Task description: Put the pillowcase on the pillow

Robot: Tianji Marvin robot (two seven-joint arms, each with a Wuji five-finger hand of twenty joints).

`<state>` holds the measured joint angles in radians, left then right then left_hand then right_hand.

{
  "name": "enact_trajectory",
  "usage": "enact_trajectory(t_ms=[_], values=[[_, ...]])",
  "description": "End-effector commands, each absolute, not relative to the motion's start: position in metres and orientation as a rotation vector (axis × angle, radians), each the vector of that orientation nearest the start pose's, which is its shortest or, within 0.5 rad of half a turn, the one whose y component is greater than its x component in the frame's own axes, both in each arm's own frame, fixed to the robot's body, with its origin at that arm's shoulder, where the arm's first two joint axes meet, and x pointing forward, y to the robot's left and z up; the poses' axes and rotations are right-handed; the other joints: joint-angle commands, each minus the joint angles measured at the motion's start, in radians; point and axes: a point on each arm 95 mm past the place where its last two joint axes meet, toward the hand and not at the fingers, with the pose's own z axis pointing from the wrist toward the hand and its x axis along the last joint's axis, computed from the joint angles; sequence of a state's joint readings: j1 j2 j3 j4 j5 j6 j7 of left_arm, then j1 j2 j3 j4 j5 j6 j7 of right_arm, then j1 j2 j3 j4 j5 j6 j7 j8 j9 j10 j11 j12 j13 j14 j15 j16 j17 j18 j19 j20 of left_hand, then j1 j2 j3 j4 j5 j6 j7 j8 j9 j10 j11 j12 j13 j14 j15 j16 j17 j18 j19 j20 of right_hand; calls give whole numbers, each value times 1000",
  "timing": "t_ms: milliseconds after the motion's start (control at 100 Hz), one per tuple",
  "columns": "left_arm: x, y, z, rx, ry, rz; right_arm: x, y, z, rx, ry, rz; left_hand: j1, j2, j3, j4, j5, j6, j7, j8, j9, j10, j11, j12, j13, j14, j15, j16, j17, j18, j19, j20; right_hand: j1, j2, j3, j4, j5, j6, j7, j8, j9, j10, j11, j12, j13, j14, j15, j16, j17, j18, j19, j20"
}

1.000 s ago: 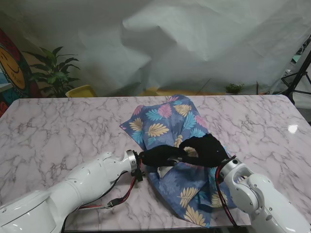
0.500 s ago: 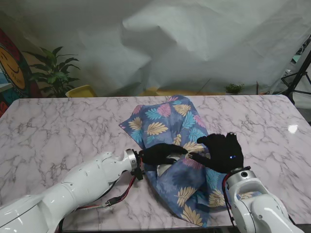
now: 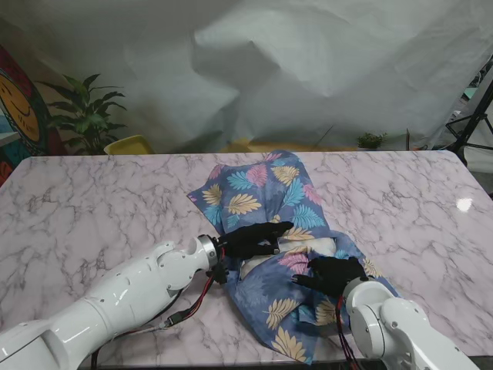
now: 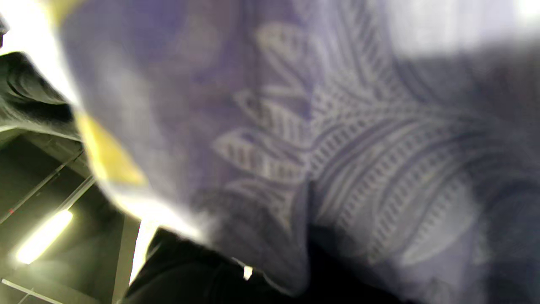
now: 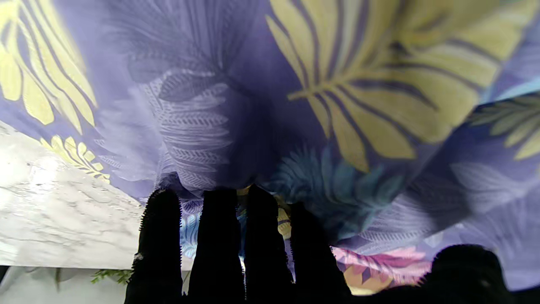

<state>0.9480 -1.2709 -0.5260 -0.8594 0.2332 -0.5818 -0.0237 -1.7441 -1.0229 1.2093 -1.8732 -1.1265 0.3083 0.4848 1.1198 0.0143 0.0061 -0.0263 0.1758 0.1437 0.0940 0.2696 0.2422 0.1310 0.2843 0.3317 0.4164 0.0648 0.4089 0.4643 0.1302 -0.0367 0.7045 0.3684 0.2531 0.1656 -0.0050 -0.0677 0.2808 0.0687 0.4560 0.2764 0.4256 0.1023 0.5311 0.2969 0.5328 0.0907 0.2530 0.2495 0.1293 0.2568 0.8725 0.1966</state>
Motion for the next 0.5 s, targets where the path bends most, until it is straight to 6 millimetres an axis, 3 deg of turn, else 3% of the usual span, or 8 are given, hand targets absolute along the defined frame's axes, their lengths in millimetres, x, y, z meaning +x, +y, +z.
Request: enact_trajectory(t_ms=[0,80,190,280,360,430,450,490], values=[[463,-122,-396,-1470,2011,-2051,337,-3,-347,1497,1780,933,-65,17,-6,44,-36,0,-28,6,-58,-5,-68,-29,-35,125,-4,-1,85,198,234,101,25,8,-13,14,-2,-82,-5,-6,-34,-42,-22,-6,-35,-30,-62,-36,-28,-32,-15,-14],[462,-118,-392,-1458,2138,-1913,340,-2,-351,1445,1810,915,-216,-43,-9,45,-42,5,-117,-65,-126,-7,-248,-63,-192,118,-111,-51,-26,231,67,43,33,-1,-12,16,1,-99,2,2,-39,-51,-14,-4,-37,-39,-54,-35,-29,-38,-14,-14],[463,-115,-389,-1379,2258,-1774,340,-3,-352,1426,1801,926,-278,-122,-10,33,-40,37,-141,-226,-143,5,-294,-146,-295,120,-178,-69,-80,198,-96,51,45,-4,-8,17,9,-104,13,13,-31,-59,-4,-1,-35,-51,-41,-34,-28,-49,-13,-14],[463,-117,-392,-1374,2253,-1705,340,-5,-350,1401,1766,951,-156,-174,48,35,-42,104,-149,-288,-145,29,-284,-123,-255,128,-125,-25,-26,121,-32,115,54,-8,-6,18,17,-111,24,20,-23,-63,3,1,-31,-58,-32,-33,-27,-54,-11,-12],[464,-119,-395,-1361,2220,-1688,340,-6,-349,1366,1740,979,-48,-214,252,12,-41,148,-146,-285,-136,40,-241,48,-155,123,2,40,71,34,167,146,65,-14,-5,19,26,-118,37,26,-15,-70,9,2,-26,-64,-25,-34,-22,-57,-7,-11],[465,-122,-398,-1378,2159,-1715,341,-6,-349,1342,1725,1005,71,-215,339,1,-39,157,-123,-246,-76,51,-133,148,-47,90,143,108,182,-48,340,179,78,-31,-5,20,28,-123,48,30,-11,-76,12,3,-25,-71,-20,-35,-21,-58,-6,-10],[465,-123,-399,-1383,2136,-1725,341,-6,-349,1335,1721,1010,109,-222,367,-15,-38,161,-111,-162,-57,57,-71,170,1,82,174,174,218,-61,420,104,83,-39,-5,20,27,-124,50,31,-10,-77,13,4,-23,-74,-19,-36,-21,-59,-5,-9],[465,-124,-400,-1399,2083,-1747,342,-5,-349,1321,1717,1018,165,-238,406,-45,-3,165,-76,-73,-8,76,42,191,95,87,207,273,286,-91,526,64,94,-59,-5,21,30,-127,58,33,-4,-82,16,4,-19,-77,-16,-36,-19,-61,-5,-9]])
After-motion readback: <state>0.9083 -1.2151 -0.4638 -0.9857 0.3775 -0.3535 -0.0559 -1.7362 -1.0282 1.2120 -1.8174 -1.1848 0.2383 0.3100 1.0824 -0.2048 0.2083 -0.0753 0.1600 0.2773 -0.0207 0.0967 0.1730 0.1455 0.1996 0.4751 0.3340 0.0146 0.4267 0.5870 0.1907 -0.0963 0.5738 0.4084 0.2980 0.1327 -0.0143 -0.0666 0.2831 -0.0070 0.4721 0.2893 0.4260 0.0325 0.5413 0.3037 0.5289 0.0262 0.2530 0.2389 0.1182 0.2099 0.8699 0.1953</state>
